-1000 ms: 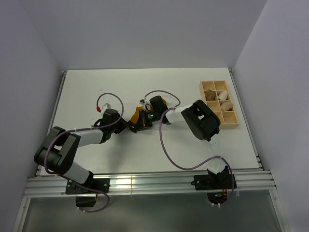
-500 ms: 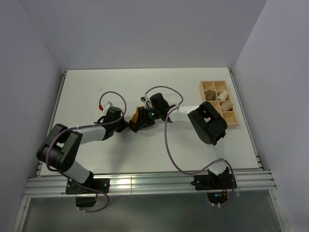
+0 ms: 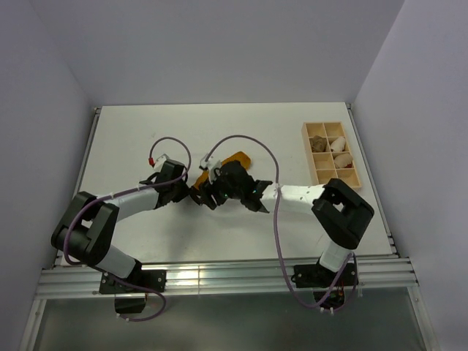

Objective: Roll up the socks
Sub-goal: Roll the sock at the center of the board.

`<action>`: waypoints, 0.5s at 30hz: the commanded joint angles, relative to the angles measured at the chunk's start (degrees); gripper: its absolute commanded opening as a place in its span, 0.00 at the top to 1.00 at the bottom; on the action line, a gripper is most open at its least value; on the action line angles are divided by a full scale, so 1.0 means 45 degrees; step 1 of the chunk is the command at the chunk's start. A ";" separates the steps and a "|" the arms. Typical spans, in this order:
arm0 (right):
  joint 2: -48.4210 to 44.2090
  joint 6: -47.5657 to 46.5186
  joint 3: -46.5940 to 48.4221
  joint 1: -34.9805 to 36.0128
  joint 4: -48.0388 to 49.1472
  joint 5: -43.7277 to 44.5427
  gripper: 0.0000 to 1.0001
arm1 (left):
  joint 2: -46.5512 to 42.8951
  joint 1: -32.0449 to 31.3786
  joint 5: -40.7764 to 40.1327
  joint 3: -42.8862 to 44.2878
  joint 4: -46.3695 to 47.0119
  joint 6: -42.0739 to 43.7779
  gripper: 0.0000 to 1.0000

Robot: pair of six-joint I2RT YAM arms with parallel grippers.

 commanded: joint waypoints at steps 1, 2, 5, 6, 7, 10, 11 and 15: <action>-0.0279 -0.2272 -0.0922 0.0810 0.2460 0.2450 0.36 | -0.0232 -0.0068 -0.0195 0.0350 -0.1440 0.0598 0.95; -0.0202 -0.2431 -0.1349 0.1006 0.2772 0.2763 0.36 | -0.0252 -0.0068 -0.0157 0.0390 -0.1480 0.0618 0.95; -0.0143 -0.2861 -0.2480 0.1748 0.4568 0.4480 0.34 | -0.0330 -0.0068 -0.0059 0.0507 -0.1695 0.0735 0.94; 0.0032 -0.2940 -0.2679 0.1943 0.5307 0.4891 0.34 | -0.0330 -0.0068 -0.0001 0.0546 -0.1734 0.0755 0.95; 0.0150 -0.3211 -0.2836 0.2351 0.5624 0.5552 0.34 | -0.0311 -0.0068 0.0039 0.0643 -0.1773 0.0813 0.94; 0.0716 -0.3778 -0.2956 0.3094 0.6485 0.6629 0.34 | -0.0272 -0.0068 0.0156 0.0800 -0.2008 0.0911 0.94; 0.0833 -0.3896 -0.2878 0.3233 0.6525 0.6711 0.34 | -0.0252 -0.0068 0.0176 0.0819 -0.2085 0.0931 0.94; 0.1399 -0.4578 -0.2311 0.3702 0.6758 0.7394 0.34 | -0.0271 -0.0068 0.0273 0.0936 -0.2183 0.0989 0.94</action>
